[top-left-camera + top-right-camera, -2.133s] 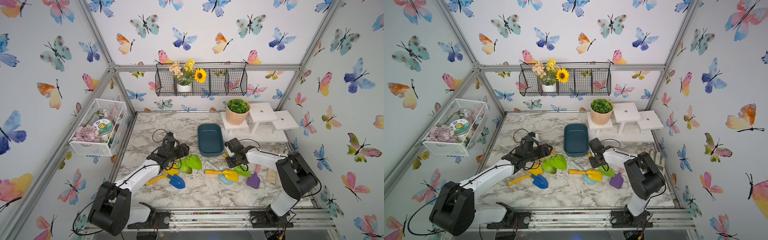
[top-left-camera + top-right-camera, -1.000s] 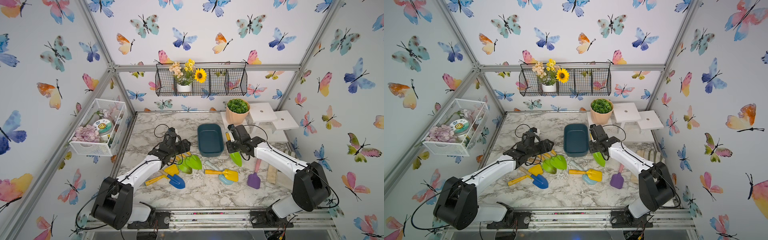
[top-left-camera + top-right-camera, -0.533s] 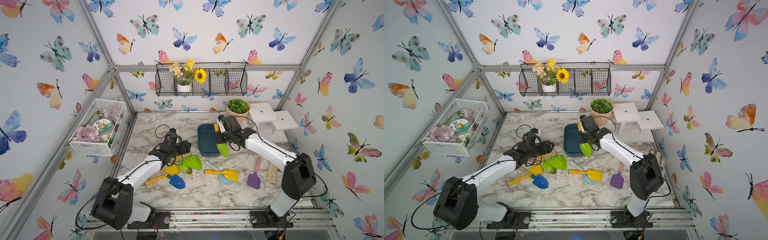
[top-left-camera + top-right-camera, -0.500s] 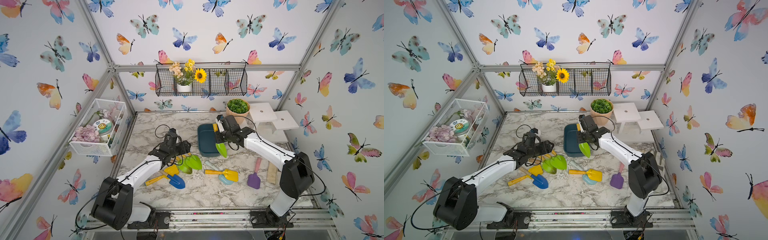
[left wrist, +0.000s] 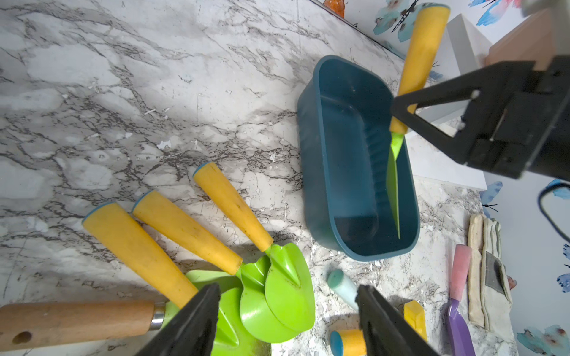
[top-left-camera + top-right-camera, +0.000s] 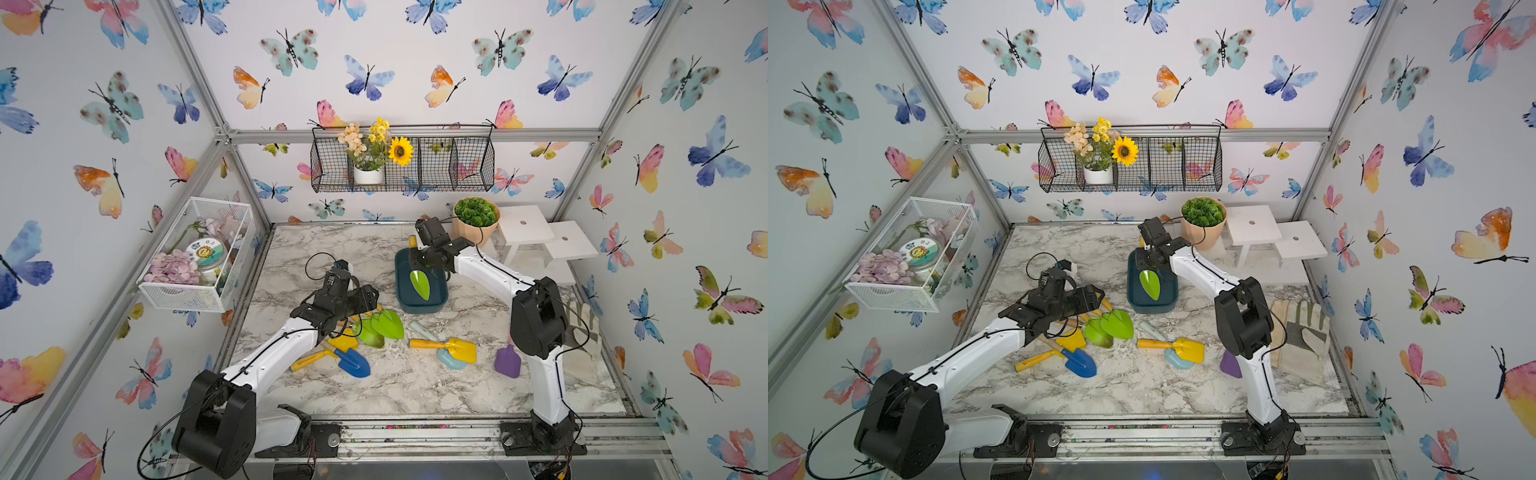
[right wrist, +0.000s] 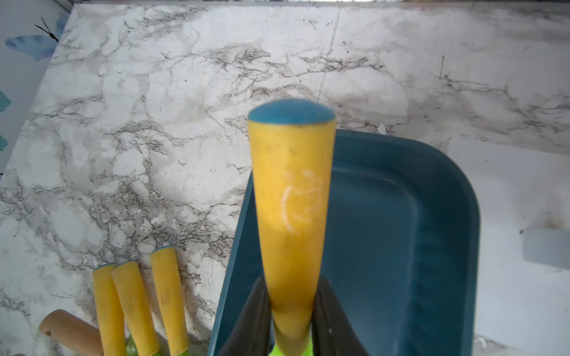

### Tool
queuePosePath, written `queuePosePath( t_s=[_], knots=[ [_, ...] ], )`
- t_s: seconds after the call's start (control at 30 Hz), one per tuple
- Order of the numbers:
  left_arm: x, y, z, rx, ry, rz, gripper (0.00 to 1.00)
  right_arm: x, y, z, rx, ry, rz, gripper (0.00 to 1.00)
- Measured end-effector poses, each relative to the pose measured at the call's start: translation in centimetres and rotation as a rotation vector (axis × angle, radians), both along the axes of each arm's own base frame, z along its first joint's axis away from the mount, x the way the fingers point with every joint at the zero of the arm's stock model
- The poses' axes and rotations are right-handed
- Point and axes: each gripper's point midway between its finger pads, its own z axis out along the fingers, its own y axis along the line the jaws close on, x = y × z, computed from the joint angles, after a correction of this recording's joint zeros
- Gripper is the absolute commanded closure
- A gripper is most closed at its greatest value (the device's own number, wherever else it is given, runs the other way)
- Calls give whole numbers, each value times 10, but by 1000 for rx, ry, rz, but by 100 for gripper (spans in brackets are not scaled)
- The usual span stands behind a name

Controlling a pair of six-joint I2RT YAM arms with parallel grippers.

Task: Put the shovel into the storage box
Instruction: Place the shovel in the storage box.

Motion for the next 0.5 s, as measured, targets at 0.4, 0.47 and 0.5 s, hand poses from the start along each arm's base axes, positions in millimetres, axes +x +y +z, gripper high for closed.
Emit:
queuePosePath(
  t_s=[0.4, 0.47, 0.5],
  knots=[
    [-6, 8, -5, 36, 11, 9, 24, 5, 6, -59, -36, 112, -47, 74],
    [-7, 8, -6, 40, 15, 9, 24, 4, 7, -64, -39, 121, -50, 74],
    [-8, 9, -6, 43, 17, 10, 24, 4, 7, -66, -40, 125, -52, 73]
  ],
)
